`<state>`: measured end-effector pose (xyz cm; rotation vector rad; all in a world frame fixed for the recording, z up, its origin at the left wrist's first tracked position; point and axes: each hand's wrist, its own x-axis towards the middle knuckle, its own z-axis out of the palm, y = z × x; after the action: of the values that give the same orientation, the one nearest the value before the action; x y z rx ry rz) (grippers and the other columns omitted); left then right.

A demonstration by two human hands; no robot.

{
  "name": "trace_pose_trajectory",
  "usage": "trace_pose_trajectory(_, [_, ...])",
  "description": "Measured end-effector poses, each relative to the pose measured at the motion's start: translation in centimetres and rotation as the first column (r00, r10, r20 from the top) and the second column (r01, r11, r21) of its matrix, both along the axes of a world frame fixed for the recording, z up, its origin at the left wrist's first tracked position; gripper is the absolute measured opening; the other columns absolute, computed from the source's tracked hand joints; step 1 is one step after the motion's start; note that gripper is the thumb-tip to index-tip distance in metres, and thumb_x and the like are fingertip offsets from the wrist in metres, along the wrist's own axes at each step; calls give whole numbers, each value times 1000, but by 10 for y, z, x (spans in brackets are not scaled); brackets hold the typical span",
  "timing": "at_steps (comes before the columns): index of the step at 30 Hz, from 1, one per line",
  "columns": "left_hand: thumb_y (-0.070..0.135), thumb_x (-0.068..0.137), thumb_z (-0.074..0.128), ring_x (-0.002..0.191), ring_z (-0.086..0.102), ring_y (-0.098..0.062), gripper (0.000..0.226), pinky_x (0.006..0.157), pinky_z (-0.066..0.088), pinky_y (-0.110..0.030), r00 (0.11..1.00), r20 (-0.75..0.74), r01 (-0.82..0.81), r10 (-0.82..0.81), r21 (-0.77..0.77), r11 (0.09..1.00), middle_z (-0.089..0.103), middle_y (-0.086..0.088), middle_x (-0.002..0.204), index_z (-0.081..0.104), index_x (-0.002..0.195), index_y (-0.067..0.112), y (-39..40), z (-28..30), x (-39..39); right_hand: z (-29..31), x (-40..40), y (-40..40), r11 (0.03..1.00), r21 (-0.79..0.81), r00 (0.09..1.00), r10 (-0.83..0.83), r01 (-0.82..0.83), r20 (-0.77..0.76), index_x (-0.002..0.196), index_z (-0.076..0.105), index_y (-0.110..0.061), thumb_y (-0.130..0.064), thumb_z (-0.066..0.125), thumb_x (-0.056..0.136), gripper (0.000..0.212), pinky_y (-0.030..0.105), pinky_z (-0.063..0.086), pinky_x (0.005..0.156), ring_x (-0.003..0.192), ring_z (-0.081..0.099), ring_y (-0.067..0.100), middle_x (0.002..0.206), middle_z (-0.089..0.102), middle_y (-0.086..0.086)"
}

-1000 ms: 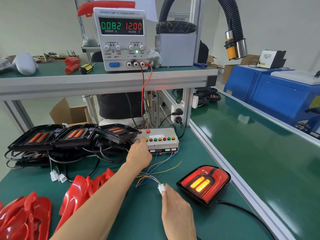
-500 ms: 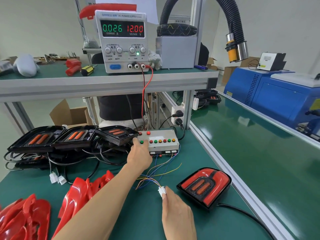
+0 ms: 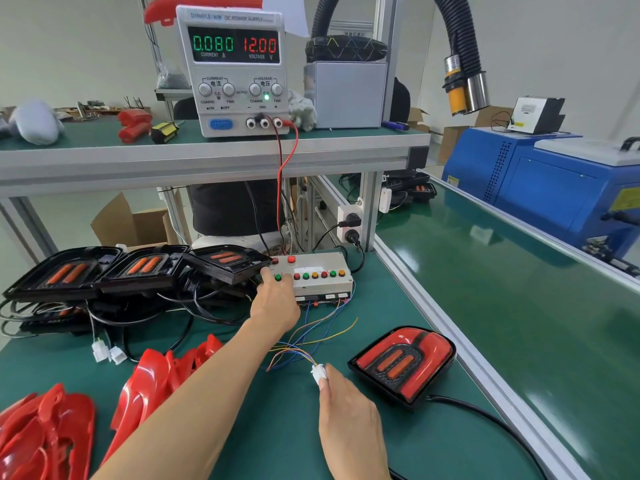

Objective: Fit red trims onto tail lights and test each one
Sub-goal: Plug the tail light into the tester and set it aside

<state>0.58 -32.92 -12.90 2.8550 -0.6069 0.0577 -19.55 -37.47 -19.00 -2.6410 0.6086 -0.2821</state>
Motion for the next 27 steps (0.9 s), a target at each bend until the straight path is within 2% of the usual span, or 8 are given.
trace_pose_trajectory(7, [15, 95, 59, 110, 61, -36, 54, 97, 48, -39, 1000, -7, 1, -1, 14, 1000, 26, -21, 142, 39, 145, 13, -1, 1, 3, 6, -1, 0, 999, 45, 1000, -2, 3, -4, 135, 42, -44, -45, 14, 109, 38, 18, 36, 89, 116, 54, -1, 122, 59, -19])
trace_pose_trajectory(12, [14, 94, 60, 110, 61, -36, 57, 98, 48, -39, 1000, -10, 0, 0, 14, 1000, 26, -20, 141, 38, 146, 11, -1, 3, 0, 7, -2, 0, 1000, 21, 1000, 8, -7, -22, 137, 40, -44, -44, 12, 110, 39, 17, 36, 91, 118, 53, -2, 125, 57, -21])
trace_pose_trajectory(15, [13, 93, 59, 109, 61, -35, 52, 97, 48, -38, 1000, 10, 4, -4, -12, 1000, 28, -20, 140, 42, 141, 9, 0, 4, -5, 7, -2, 1, 998, 55, 1000, -7, 8, -14, 135, 42, -45, -44, 14, 109, 38, 18, 37, 89, 114, 55, 1, 121, 59, -18])
trace_pose_trajectory(18, [10, 91, 57, 104, 60, -33, 41, 88, 50, -37, 997, 73, 35, -29, -74, 997, 32, -17, 135, 49, 131, 8, -5, 5, -13, 6, -3, 2, 997, 78, 1000, -29, 29, 2, 132, 45, -45, -44, 16, 109, 37, 18, 38, 87, 110, 58, 3, 116, 62, -12])
trace_pose_trajectory(20, [10, 92, 54, 102, 58, -32, 40, 79, 50, -38, 992, 99, 86, -77, -87, 992, 36, -14, 130, 51, 132, 11, -12, 6, -18, 6, -3, 3, 995, 96, 999, -39, 38, 15, 130, 47, -43, -44, 18, 109, 35, 19, 39, 85, 107, 58, 5, 112, 63, -10])
trace_pose_trajectory(24, [10, 96, 47, 112, 53, -33, 57, 82, 49, -41, 967, 27, 254, -254, -3, 967, 42, -14, 131, 36, 151, 20, -36, 10, -21, 9, -2, 2, 991, 124, 999, -43, 45, -18, 126, 46, -41, -46, 18, 109, 34, 23, 40, 83, 105, 59, 8, 110, 61, -8])
trace_pose_trajectory(27, [11, 95, 49, 117, 49, -35, 64, 85, 48, -42, 964, -8, 267, -267, 54, 962, 39, -15, 132, 28, 154, 23, -51, 12, -22, 12, 0, 2, 993, 92, 996, -63, 68, -60, 127, 45, -42, -50, 15, 109, 36, 23, 40, 84, 107, 59, 8, 116, 61, -9])
